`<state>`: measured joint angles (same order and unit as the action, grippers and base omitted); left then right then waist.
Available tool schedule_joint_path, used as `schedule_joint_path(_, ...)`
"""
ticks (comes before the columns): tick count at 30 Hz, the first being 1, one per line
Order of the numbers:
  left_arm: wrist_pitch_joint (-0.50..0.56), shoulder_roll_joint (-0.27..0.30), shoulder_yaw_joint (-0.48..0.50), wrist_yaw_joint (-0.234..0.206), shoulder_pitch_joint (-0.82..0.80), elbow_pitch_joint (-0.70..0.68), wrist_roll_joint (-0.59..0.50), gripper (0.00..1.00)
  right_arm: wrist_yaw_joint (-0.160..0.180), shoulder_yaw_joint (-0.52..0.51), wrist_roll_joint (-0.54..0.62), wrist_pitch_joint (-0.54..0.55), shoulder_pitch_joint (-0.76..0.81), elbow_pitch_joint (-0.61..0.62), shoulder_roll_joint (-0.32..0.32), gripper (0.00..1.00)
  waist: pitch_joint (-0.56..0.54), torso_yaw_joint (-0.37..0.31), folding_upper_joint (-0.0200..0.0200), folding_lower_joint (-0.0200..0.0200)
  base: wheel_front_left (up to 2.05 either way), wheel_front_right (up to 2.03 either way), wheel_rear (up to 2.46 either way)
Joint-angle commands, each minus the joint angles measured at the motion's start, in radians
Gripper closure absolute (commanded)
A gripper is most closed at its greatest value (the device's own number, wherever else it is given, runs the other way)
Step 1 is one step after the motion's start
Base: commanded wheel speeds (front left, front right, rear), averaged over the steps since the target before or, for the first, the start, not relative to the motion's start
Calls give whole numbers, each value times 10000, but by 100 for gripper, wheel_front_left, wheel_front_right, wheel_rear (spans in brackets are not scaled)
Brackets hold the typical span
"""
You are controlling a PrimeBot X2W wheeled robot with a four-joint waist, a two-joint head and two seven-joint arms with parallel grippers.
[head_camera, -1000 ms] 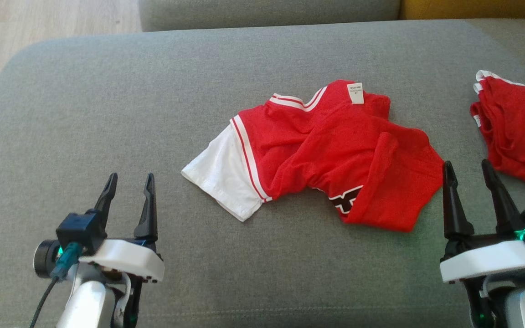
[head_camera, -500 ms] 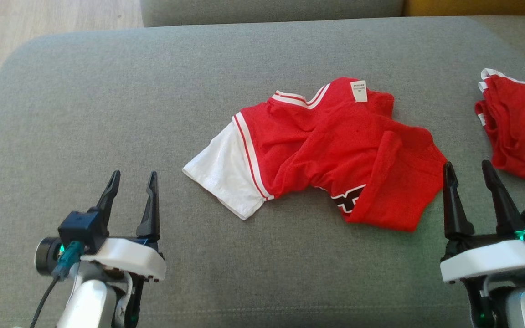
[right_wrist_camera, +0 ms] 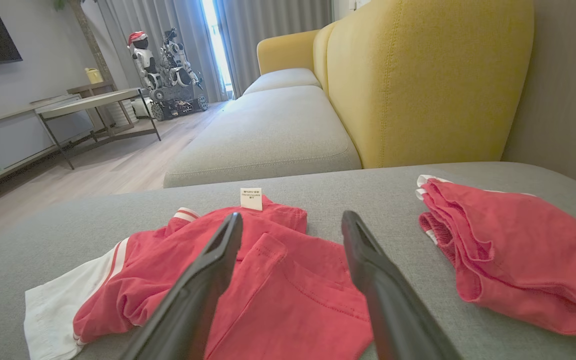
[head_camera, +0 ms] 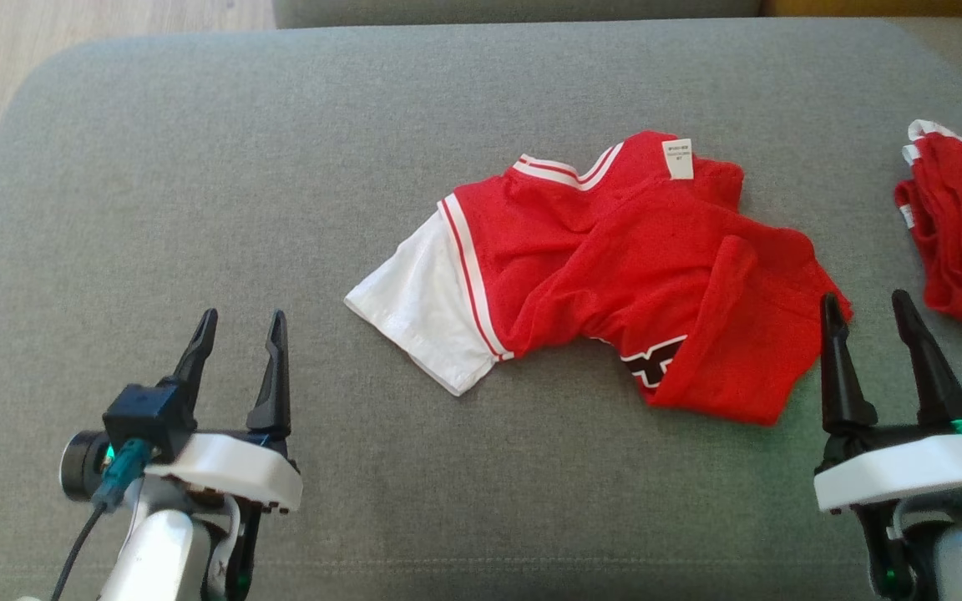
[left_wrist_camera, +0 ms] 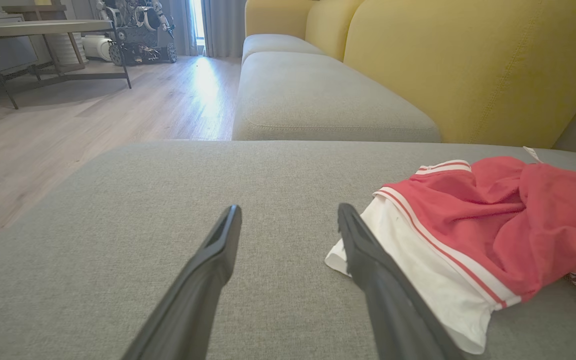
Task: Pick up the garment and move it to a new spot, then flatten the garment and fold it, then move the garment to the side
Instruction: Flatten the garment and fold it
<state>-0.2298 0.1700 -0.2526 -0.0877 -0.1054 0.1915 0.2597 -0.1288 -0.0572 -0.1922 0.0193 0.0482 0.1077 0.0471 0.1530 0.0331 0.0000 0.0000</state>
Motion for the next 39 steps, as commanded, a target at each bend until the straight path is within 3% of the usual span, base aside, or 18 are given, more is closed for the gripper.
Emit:
schedule_joint_path(1,-54,224,297,-30,-471,-381,39,0,-19,159,52,43,-452,396,57,0,56,33,0,0,0,0,0)
schedule_joint_path(6,-74,211,238,-20,-601,-384,57,0,-19,139,46,51,-559,440,81,0,276,55,0,0,0,0,0)
schedule_joint_path(11,152,70,-33,346,-1230,-161,232,0,-19,138,26,66,-784,548,127,0,754,-19,0,0,0,0,0)
schedule_joint_path(21,1645,-185,-507,1012,-2306,1384,783,0,-19,372,-11,28,-1146,470,141,0,1312,-374,0,0,0,0,0)
schedule_joint_path(30,2015,-224,-430,1310,-3018,3020,1246,0,-19,432,-154,-75,-1320,249,130,0,1610,-750,0,0,0,0,0)
schedule_joint_path(31,2009,-242,-429,1362,-3063,3116,1305,18,-19,386,-144,-79,-1332,225,139,0,1618,-772,0,0,0,0,0)
schedule_joint_path(32,1949,-236,-433,1383,-3109,3179,1311,66,-19,329,-130,-62,-1341,181,142,0,1625,-793,0,0,0,0,0)
schedule_joint_path(33,1881,-229,-440,1392,-3144,3236,1305,100,-19,295,-143,-48,-1361,127,141,0,1630,-811,0,0,0,0,0)
schedule_joint_path(39,1508,-206,-424,1417,-3271,3551,1344,100,-19,-23,-541,-73,-1635,-373,167,0,1640,-792,0,0,0,0,0)
